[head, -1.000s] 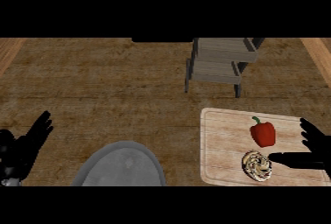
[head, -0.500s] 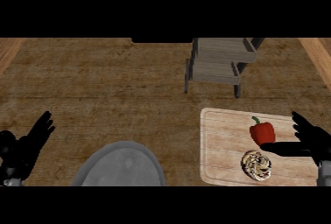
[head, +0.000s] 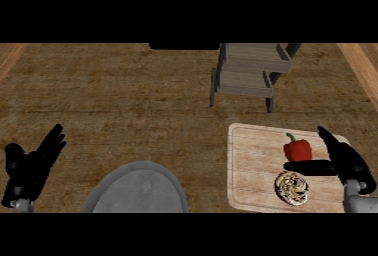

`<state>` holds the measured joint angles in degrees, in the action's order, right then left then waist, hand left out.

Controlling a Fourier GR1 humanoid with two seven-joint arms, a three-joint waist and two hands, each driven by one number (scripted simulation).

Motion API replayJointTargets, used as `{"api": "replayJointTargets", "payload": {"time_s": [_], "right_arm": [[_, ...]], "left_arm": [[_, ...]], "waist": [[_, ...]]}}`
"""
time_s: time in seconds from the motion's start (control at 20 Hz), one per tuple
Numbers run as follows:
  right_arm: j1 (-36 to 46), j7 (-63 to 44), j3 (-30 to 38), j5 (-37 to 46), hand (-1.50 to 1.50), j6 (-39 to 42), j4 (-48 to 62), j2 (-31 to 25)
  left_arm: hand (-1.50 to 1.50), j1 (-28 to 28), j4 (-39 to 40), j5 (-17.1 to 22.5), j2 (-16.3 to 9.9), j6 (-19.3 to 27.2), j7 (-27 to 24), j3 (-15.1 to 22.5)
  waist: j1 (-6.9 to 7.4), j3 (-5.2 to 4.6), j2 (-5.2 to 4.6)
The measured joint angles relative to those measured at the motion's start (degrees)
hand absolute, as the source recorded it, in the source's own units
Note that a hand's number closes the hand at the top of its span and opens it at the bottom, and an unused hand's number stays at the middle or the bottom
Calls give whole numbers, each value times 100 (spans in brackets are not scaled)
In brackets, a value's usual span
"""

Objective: Pick the bell pepper from the cutting board and place it in the tiered basket

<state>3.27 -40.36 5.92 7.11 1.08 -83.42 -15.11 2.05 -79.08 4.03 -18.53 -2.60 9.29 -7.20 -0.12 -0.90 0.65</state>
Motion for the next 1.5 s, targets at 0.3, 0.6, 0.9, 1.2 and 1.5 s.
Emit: {"api": "replayJointTargets", "payload": {"time_s": [0.3,0.6,0.9,1.2,1.5], "right_arm": [[97,554,-62,386,150,-236,59,59],[113,829,29,702,150,-709,48,226],[527,228,-1000,1710,150,-824,-608,439],[1849,-650,-2590,2999,150,-230,-881,722],[3460,-1975,-3394,4192,150,211,-945,1270]], "left_arm": [[0,24,103,-2,-56,-171,-155,-117],[0,154,-138,-47,20,-220,-39,-156],[0,57,-38,-125,11,-305,-81,-152],[0,-132,-6,-218,39,-410,-13,69],[0,-212,65,-246,49,-403,96,105]], "waist": [[-13,2,-7],[3,33,-21],[179,30,-25],[644,-48,28],[566,-27,126]]}}
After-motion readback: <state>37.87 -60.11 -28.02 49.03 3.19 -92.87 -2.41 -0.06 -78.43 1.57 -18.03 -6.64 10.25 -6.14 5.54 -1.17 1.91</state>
